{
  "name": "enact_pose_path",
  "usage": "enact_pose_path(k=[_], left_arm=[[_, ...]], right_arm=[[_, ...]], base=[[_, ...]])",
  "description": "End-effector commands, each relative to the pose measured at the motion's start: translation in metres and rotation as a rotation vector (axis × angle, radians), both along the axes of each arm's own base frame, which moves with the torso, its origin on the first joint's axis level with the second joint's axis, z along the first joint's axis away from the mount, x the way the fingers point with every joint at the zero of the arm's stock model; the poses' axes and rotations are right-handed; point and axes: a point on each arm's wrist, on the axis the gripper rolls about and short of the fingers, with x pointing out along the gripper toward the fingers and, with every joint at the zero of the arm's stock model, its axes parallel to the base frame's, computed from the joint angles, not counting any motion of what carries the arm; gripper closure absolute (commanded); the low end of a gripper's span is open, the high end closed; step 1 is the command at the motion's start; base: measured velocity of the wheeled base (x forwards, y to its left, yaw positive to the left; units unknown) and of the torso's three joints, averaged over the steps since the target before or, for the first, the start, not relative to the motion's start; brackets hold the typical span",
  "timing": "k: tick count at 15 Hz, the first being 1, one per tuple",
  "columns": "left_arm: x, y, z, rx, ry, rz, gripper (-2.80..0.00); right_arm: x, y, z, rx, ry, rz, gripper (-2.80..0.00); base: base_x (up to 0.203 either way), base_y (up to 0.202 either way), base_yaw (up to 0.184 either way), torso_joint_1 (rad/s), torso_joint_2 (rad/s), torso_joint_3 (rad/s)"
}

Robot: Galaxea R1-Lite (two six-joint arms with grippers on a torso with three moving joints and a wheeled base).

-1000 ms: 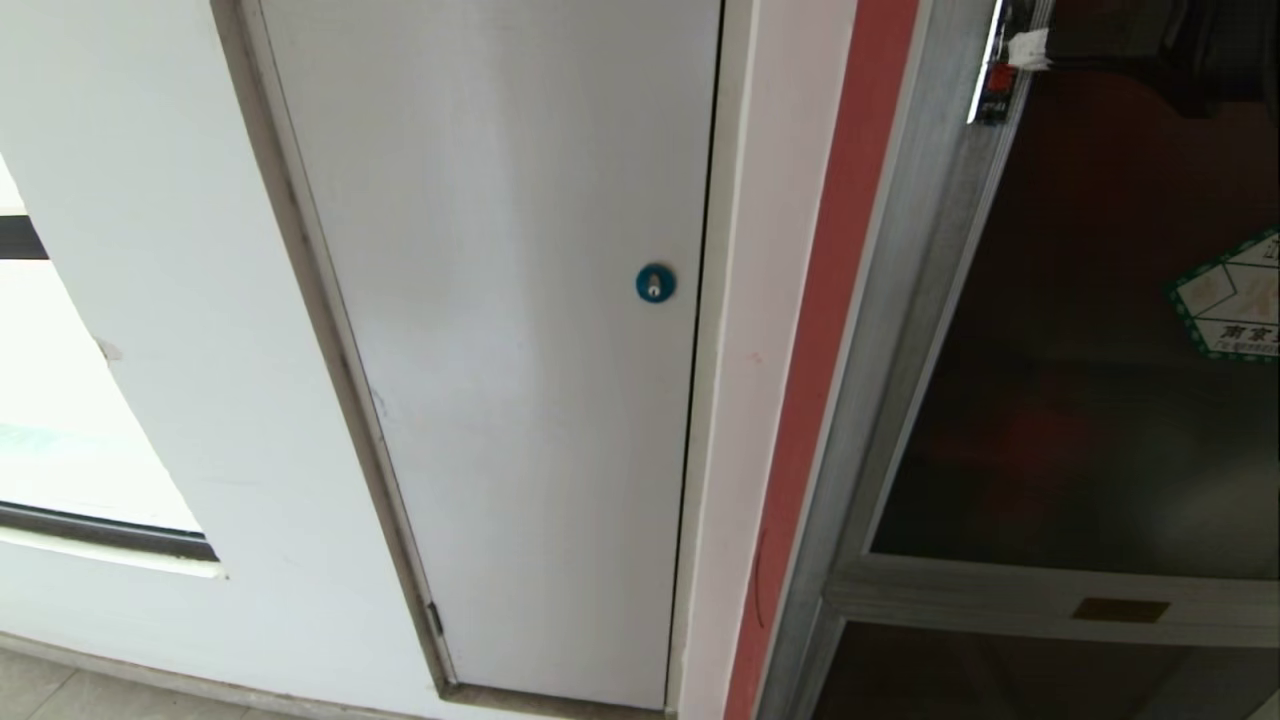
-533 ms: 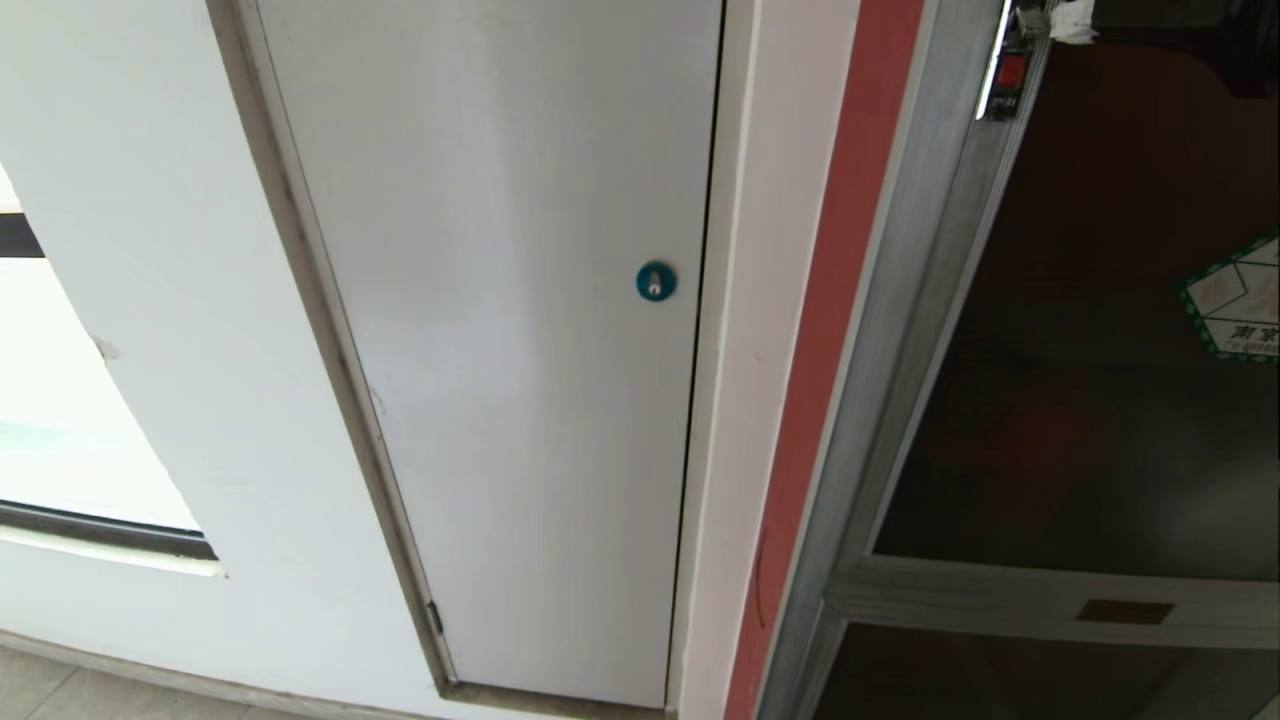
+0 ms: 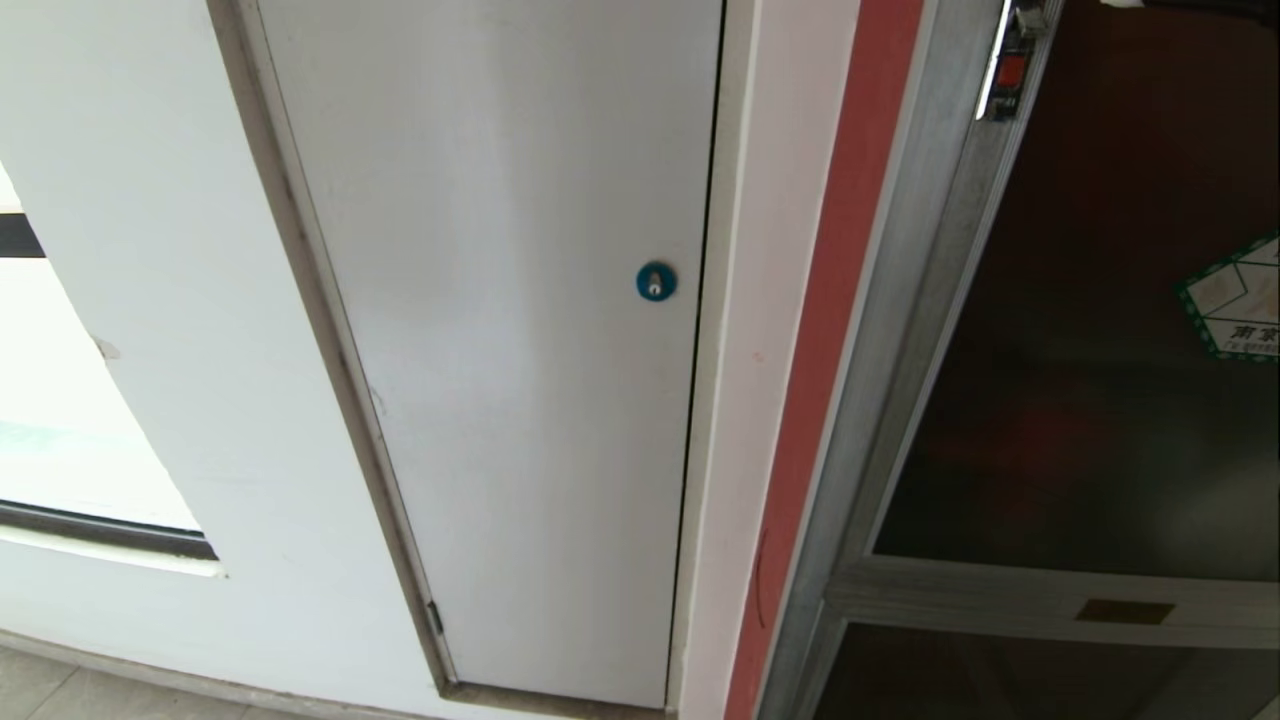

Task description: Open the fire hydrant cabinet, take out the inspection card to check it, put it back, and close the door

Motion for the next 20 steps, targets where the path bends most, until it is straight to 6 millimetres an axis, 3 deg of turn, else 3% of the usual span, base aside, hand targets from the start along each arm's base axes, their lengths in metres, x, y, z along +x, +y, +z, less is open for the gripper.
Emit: enact_pose_path(k=[1, 8, 11, 16, 20], left_arm=[[0.000, 0.000, -0.002, 0.001, 0.005, 0.001, 0.00], [0.000, 0.000, -0.002, 0.001, 0.005, 0.001, 0.00], [0.000, 0.000, -0.002, 0.000, 0.005, 0.001, 0.00], [0.000, 0.000, -0.002, 0.000, 0.005, 0.001, 0.00], [0.000, 0.000, -0.002, 0.001, 0.005, 0.001, 0.00]], right_arm=[[-0.001, 0.002, 0.000, 0.001, 0.001, 0.013, 0.00], [0.014, 0.011, -0.007, -0.002, 0.032, 0.031, 0.00], [0.009, 0.013, -0.005, 0.000, 0.024, -0.007, 0.00], [0.002, 0.037, -0.004, 0.004, 0.021, -0.144, 0.00], [0.003, 0.037, 0.000, 0.005, 0.017, -0.178, 0.00]], base=[[0.000, 0.000, 0.000, 0.000, 0.00, 0.000], [0.000, 0.000, 0.000, 0.000, 0.00, 0.000], [0.000, 0.000, 0.000, 0.000, 0.00, 0.000], [0.000, 0.000, 0.000, 0.000, 0.00, 0.000], [0.000, 0.000, 0.000, 0.000, 0.00, 0.000]])
